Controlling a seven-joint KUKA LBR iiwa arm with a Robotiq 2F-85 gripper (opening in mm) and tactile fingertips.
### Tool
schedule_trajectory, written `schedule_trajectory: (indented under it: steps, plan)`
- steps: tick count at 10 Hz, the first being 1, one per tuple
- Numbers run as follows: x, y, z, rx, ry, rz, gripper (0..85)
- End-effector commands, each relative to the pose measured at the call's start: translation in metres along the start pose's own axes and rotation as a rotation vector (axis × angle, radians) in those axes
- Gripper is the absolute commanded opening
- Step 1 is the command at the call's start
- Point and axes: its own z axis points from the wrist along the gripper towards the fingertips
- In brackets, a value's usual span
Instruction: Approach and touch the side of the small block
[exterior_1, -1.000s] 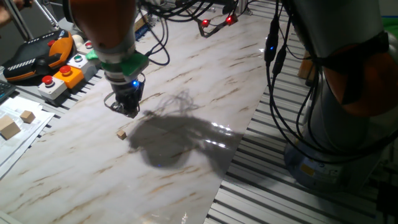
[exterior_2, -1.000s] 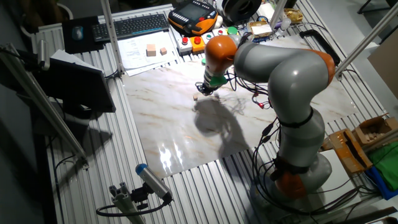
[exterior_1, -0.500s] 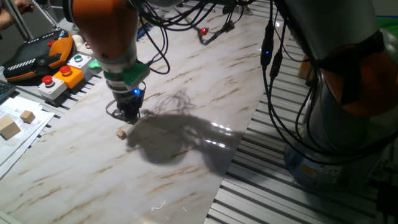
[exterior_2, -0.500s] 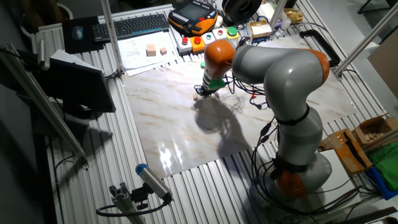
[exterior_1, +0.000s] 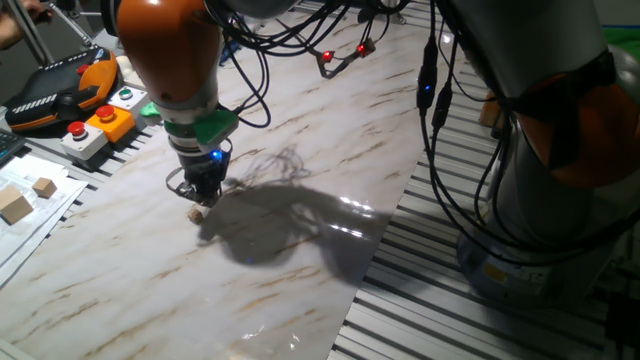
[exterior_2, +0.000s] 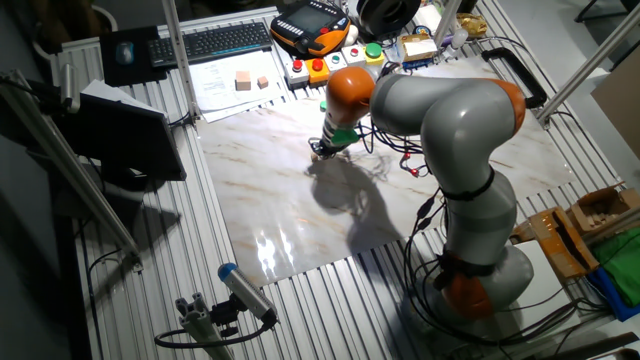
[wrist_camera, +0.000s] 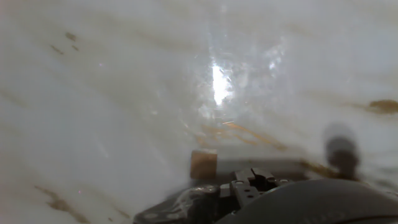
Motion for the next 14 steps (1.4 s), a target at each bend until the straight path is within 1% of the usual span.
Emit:
schedule_trajectory:
  steps: [1, 5, 12, 13, 14]
  plan:
    - [-0.001, 0.001, 0.001, -0.003, 0.0, 0.002, 0.7]
    - [-0.004, 0.004, 0.01, -0.019, -0.006, 0.003, 0.7]
    - [-0.004, 0.007, 0.011, -0.031, -0.005, 0.009, 0.7]
    - [-0.004, 0.008, 0.011, -0.04, -0.006, 0.016, 0.7]
    - [-0.004, 0.01, 0.011, -0.071, -0.01, 0.044, 0.7]
